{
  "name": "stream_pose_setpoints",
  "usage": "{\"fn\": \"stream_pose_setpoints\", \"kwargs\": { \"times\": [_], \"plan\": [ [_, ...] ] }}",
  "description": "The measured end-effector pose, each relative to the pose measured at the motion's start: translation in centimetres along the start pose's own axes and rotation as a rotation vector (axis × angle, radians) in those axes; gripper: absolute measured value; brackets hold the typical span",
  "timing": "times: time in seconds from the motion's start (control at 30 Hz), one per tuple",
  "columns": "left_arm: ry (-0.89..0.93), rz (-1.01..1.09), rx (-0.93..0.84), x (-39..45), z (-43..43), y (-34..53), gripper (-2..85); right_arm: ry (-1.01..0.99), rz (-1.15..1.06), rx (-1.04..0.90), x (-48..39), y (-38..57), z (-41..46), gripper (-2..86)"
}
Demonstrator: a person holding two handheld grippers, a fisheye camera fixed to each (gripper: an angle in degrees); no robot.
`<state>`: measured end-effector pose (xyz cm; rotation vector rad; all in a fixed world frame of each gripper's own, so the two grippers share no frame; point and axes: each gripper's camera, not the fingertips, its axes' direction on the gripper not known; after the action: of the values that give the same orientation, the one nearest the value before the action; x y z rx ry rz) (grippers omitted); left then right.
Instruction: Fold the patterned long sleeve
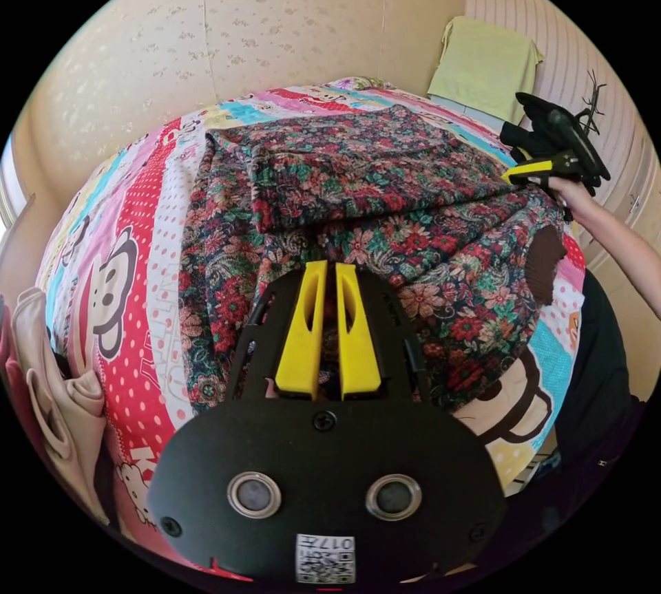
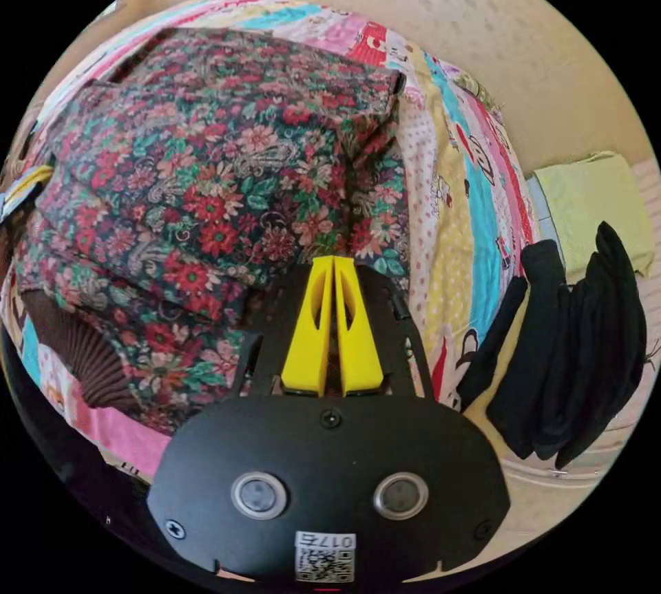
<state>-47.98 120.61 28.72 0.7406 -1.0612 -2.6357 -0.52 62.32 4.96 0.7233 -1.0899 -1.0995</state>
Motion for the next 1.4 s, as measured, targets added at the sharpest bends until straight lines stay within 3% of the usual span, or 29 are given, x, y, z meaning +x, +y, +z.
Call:
{"fn": "stream_pose_setpoints", "kwargs": {
  "times": [0.03, 0.2, 0.27, 0.4, 0.5, 0.8, 0.9, 1.1, 1.23, 1.3, 1.4],
  "plan": [
    [-0.001, 0.001, 0.000, 0.1, -0.1, 0.0, 3.7, 0.015, 0.101, 0.085, 1.1, 1.6, 0.3, 0.3],
    [0.008, -0.004, -0.001, 0.1, -0.2, -0.1, 3.7, -0.091, 0.204, 0.084, 3.5, 2.3, -0.7, 0.3],
    [0.011, -0.007, -0.002, 0.1, -0.3, -0.2, 3.7, -0.183, 0.270, 0.193, 4.2, 4.1, -3.5, 0.3],
    [0.010, -0.006, -0.004, 0.4, -0.5, -0.4, 3.7, -0.269, 0.223, 0.340, 2.3, 6.6, -6.0, 0.3],
    [0.006, -0.005, -0.007, 0.7, -0.7, -0.6, 3.8, -0.271, 0.138, 0.202, -0.3, 6.5, -1.0, 0.3],
    [-0.133, -0.003, 0.034, 3.3, -3.7, -1.7, 8.7, -0.326, 0.161, 0.205, 1.9, 7.1, 0.7, 0.3],
    [-0.076, -0.162, 0.060, 1.2, -4.7, -3.1, 13.5, -0.301, 0.153, 0.206, 1.9, 7.3, 1.0, 0.3],
    [0.110, -0.304, 0.186, -0.6, -5.5, -6.4, 11.2, -0.346, 0.165, 0.212, 3.5, 7.8, 1.7, 0.3],
    [-0.002, -0.386, -0.073, -0.4, -1.4, -9.0, 6.3, -0.405, 0.183, 0.217, 5.1, 8.1, 2.2, 0.3],
    [-0.032, -0.410, -0.068, -0.2, -1.7, -9.5, 5.2, -0.413, 0.184, 0.219, 5.4, 8.2, 2.3, 0.3],
    [-0.162, -0.420, -0.116, 0.7, -2.2, -10.7, 10.6, -0.411, 0.183, 0.220, 5.8, 8.3, 2.3, 0.3]
  ]
}}
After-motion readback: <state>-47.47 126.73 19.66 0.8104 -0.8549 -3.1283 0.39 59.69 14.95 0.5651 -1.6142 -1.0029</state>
